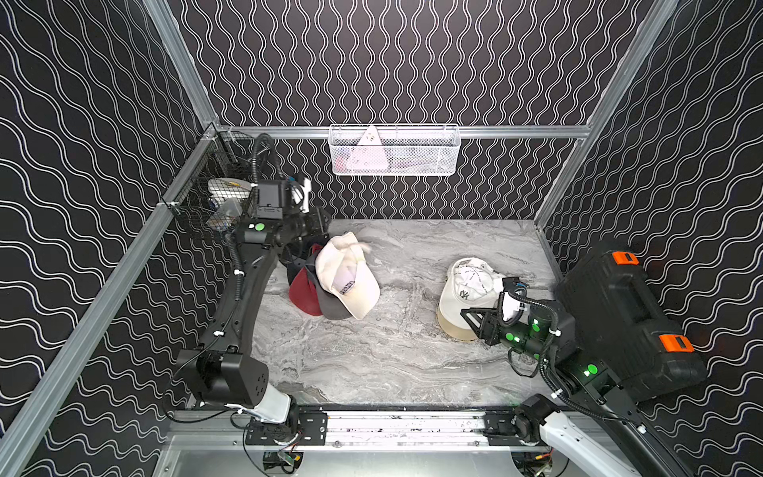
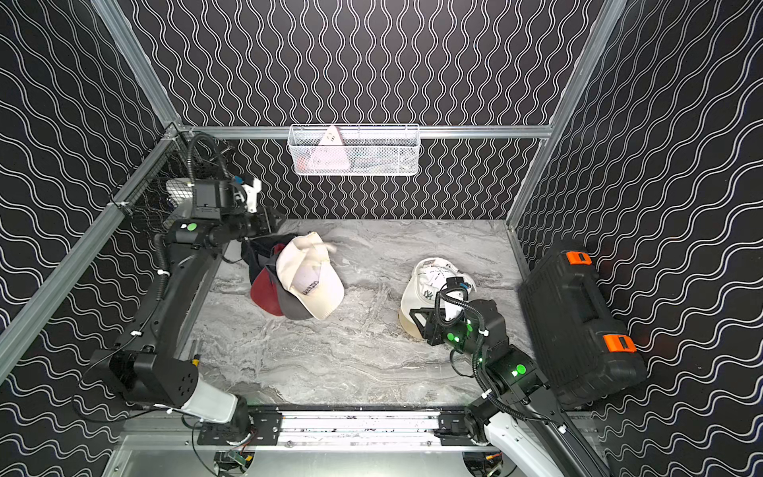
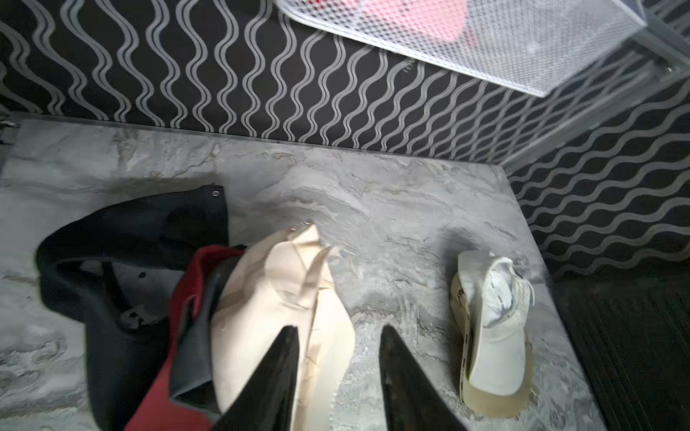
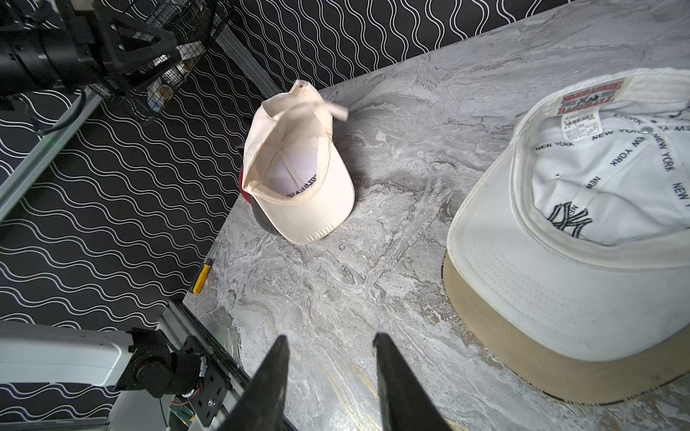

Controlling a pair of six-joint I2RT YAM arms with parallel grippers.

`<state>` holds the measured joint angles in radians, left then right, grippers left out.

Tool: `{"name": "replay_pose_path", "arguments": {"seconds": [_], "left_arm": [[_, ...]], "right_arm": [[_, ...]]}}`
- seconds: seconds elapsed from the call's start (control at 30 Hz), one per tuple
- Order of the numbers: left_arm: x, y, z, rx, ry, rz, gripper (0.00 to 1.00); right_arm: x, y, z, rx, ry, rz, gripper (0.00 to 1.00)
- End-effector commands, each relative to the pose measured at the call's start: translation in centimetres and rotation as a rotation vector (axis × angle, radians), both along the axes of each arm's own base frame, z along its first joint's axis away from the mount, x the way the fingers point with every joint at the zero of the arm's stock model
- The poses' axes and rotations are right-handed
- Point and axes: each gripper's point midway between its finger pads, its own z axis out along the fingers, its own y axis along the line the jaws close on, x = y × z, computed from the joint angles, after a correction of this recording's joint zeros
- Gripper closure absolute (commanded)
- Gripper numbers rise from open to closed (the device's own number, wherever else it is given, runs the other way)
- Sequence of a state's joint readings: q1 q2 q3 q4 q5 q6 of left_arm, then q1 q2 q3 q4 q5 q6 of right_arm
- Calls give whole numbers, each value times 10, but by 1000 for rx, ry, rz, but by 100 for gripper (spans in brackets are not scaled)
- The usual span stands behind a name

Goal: Open the adjustable buckle of the baseball cap
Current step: Place the baseball cap on the baseball cap, then pick up the baseball cap.

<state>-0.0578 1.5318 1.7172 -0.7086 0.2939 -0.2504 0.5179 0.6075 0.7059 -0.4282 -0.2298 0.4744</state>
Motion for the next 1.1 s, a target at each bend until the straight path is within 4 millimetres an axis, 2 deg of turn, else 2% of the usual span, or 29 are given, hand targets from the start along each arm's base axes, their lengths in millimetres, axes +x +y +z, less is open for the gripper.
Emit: {"name": "replay_pose_path", "arguments": {"seconds": [0.0,0.13,0.27,0.37,0.53,0.7,0.9,1.07], "left_arm": [[-4,-25,2,58,-26,-66,56],[-14,-72,-2,61,-43,-179,55],[-24,-114,-15,76,-30,-280,54],[-35,-147,-31,79,1,-364,53],[-52,-198,-57,75,33,-470,53],[-63,-246,-90,109,88,-550,53],[-64,-280,-123,105,140,-586,53],[-60,-296,-142,113,170,-587,53]], "right_arm": [[0,2,6,16,-9,5,59],[-1,0,10,14,-15,-2,59],[-2,-3,12,11,-20,-12,58],[-2,-8,17,6,-25,-37,58],[-2,-32,29,-17,-49,-157,56],[-4,-47,29,-61,-45,-216,56],[-9,-60,30,-82,-51,-261,56],[-11,-67,29,-113,-45,-287,56]]}}
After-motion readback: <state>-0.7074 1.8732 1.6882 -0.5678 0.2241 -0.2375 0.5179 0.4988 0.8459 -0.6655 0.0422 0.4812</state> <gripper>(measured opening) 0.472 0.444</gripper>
